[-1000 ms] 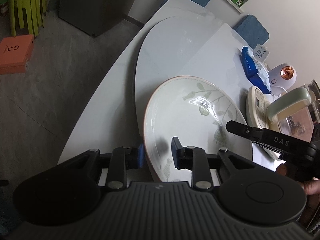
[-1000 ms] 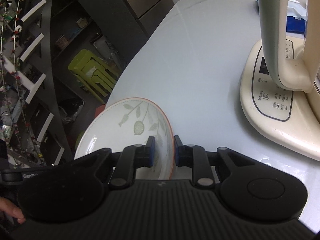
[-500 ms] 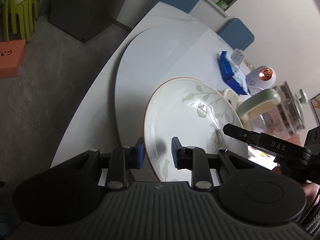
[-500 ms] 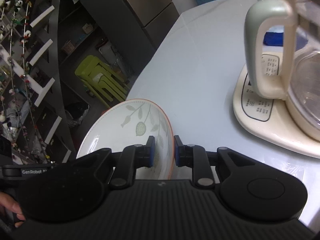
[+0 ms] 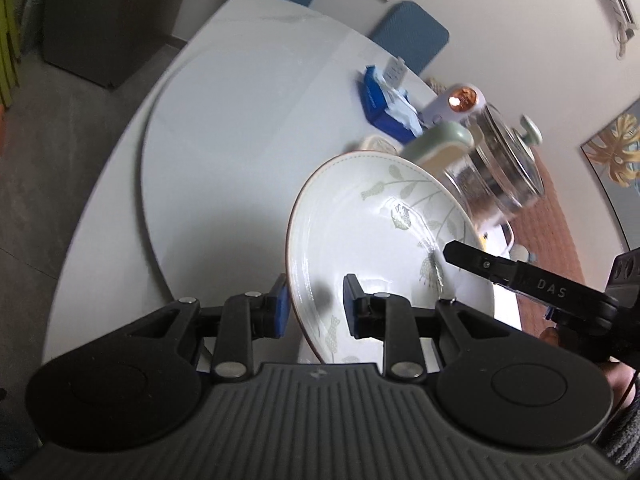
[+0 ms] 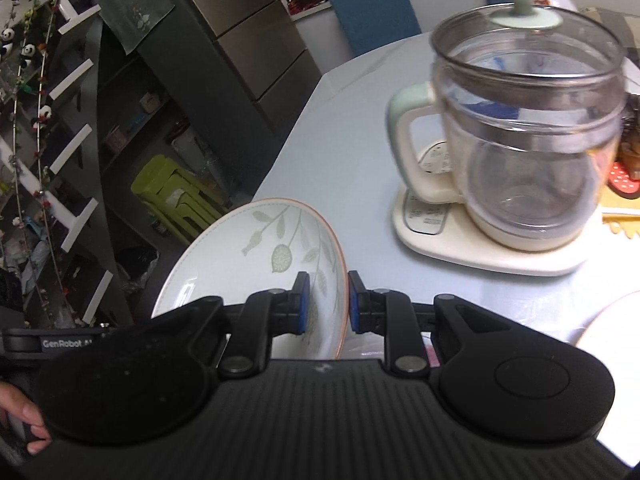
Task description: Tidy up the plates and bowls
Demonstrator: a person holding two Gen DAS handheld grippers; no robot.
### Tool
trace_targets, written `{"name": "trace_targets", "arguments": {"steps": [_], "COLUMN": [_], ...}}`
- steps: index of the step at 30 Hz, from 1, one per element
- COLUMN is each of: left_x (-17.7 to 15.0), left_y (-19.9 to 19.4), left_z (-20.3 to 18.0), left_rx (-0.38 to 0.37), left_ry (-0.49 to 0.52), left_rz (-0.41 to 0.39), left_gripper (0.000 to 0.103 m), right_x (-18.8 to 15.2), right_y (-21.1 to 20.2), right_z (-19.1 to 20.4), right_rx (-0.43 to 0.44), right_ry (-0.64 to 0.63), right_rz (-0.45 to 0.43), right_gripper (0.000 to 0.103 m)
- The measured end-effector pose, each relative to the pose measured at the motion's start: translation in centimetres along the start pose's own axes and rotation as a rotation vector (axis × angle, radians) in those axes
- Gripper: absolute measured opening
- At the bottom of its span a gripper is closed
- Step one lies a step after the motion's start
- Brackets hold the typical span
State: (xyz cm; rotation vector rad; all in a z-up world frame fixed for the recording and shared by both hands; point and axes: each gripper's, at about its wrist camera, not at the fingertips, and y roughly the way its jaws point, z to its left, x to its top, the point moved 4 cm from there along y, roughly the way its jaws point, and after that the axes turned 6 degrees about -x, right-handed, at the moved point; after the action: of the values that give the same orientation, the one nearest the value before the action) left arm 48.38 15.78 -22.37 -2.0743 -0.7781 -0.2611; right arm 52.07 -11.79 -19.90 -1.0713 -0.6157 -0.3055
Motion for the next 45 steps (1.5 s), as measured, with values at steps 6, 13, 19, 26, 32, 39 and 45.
{"name": "trace_targets", "arguments": {"steps": [6,13,19,26,32,39,45], "left_x": [-3.7,-6.5,-7.0,-6.3,-5.8,-5.1,-4.6], "left_y": [3.5,6.9,8.8,10.1,10.4,10.5,9.9], "left_z": [-0.8,-1.1,-1.9,-3.3,-3.2,-2.8,-2.1], "left_rx": [0.007,0.026,0.055,0.113,0.118,0.114,0.094], "left_ry": [0.027,0.062,0.119,0.215,0.215,0.156,0.067], "left_rz": [0.125,0.256,0.312,0.34,0.367,0.385,0.393], "left_gripper": [0.03,0.03,0.03,0.031,0.031,0.031,0.031], "right_x": [-3.2,-6.2,-7.2,-7.6,-7.7,-8.2,-9.3], "right_y": [-0.5,-0.6,-0.6,-0.5,-0.2,0.4,0.8], "right_z": [-2.9,-4.9,-6.2,-6.3,-5.9,-7.0,-7.5], "right_rx": [-0.065,-0.146,-0.173,-0.184,-0.199,-0.163,-0.128], "right_ry": [0.044,0.027,0.027,0.037,0.033,0.156,0.258], "right_rz": [0.032,0.076,0.091,0.095,0.089,0.136,0.182], "right_gripper": [0.023,0.023,0.023,0.023,0.023,0.022,0.023]}}
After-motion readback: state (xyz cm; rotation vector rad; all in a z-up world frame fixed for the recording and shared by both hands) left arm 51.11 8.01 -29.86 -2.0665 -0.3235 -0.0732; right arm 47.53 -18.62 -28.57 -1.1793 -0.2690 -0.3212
